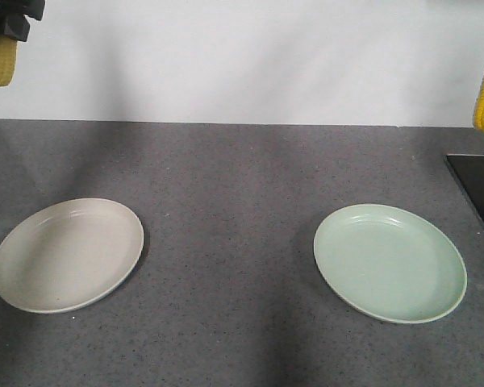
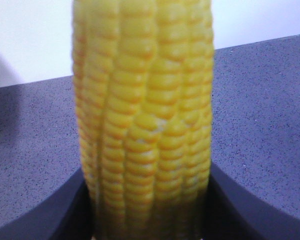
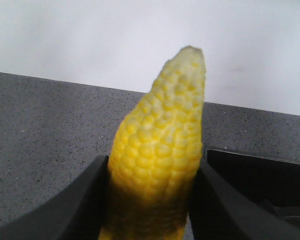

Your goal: Distribute corn equally

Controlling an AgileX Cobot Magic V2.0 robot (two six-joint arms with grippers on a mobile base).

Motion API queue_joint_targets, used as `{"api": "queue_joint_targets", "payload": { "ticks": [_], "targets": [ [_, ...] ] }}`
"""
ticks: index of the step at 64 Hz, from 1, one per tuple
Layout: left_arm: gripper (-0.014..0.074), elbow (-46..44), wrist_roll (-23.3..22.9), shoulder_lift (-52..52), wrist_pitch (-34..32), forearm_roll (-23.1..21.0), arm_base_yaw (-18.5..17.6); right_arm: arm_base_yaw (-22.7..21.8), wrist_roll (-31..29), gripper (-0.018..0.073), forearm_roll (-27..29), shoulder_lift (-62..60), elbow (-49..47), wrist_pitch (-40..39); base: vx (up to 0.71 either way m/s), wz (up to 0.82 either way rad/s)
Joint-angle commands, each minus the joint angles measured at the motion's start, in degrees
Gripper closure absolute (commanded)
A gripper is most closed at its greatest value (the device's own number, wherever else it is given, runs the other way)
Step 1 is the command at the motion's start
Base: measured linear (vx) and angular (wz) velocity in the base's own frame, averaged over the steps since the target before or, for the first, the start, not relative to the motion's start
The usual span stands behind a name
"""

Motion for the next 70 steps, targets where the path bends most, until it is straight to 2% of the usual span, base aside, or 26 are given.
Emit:
{"api": "queue_joint_targets", "payload": {
  "ticks": [1,70],
  "targets": [
    [0.0602,-1.3,-0.61,-2.45,-3.08,0.07,-0.07,-0.26,-0.09,0.0344,0.89,-2.16,-1.55,-3.52,0.0,0.0],
    [0.0602,-1.3,-0.61,-2.45,-3.08,0.07,-0.07,-0.17,0.67,0.0344,1.38,-2.28,-1.55,-2.62,0.0,0.0]
  ]
}}
